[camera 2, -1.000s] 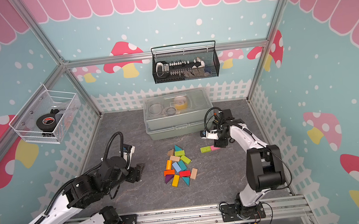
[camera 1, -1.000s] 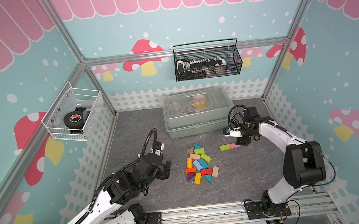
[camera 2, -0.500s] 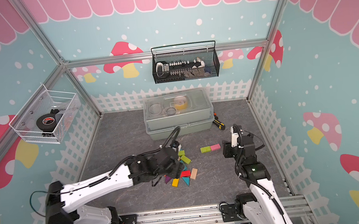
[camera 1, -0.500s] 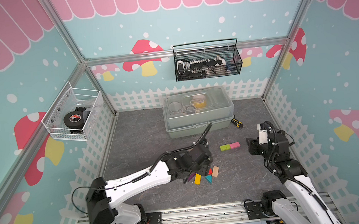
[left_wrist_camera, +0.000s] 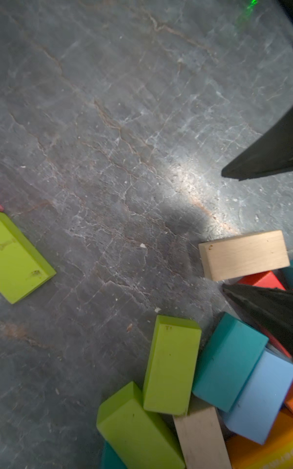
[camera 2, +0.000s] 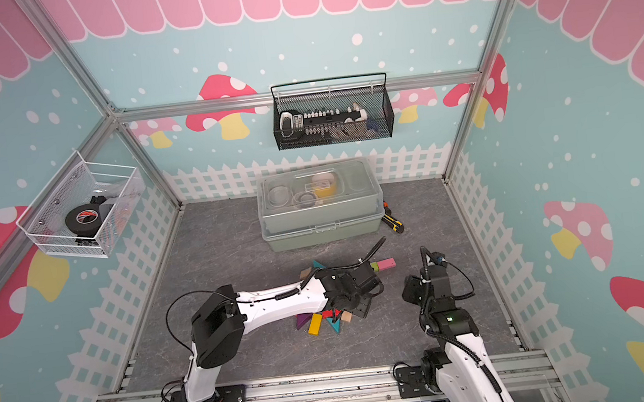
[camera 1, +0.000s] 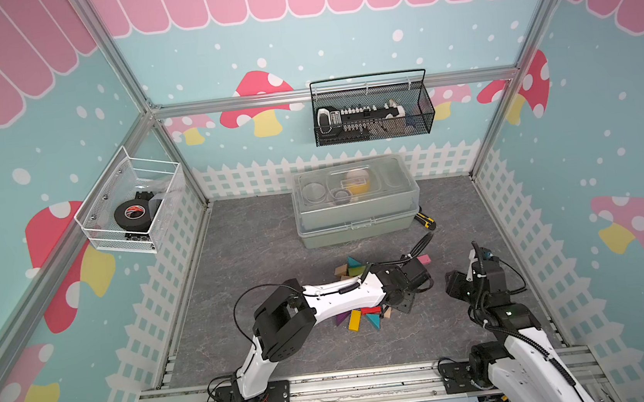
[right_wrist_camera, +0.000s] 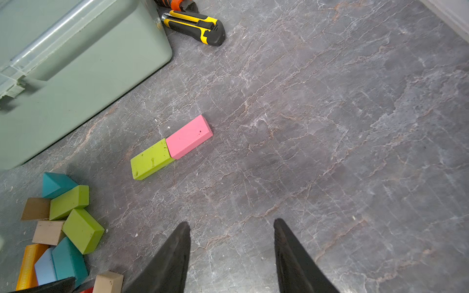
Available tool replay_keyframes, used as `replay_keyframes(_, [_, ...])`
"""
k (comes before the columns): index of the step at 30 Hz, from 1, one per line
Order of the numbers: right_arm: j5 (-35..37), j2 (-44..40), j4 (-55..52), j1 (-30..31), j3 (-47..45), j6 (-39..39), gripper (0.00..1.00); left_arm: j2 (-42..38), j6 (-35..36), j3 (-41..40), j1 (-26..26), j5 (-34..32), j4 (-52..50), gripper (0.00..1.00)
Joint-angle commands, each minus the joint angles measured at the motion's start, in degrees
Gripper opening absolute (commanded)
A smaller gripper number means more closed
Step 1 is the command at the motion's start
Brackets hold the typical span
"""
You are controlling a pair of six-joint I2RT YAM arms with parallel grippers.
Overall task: Assemble a piece of candy with building blocks
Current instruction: Pick up the building block from the center of the board.
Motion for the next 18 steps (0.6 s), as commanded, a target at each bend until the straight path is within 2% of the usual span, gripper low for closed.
replay_keyframes(1, [0.16,-1.04,1.82,-0.04,-1.82,1.72,0.52,1.32,-2.72,1.26,0.19,-2.02,-2.33,0.64])
replay_keyframes(11, [-0.06,0.67,3.69,-0.02,-2.57,1.28,0.49,2.15,-5.60,-2.30,-0.03,-3.83,-2.33,0.64])
replay_keyframes(18, [-1.37,-0.50,4.37,0.01,-3.35,1.02,0.45,3.07,-5.15,-2.23,-0.46,-3.11,-1.97,0.58])
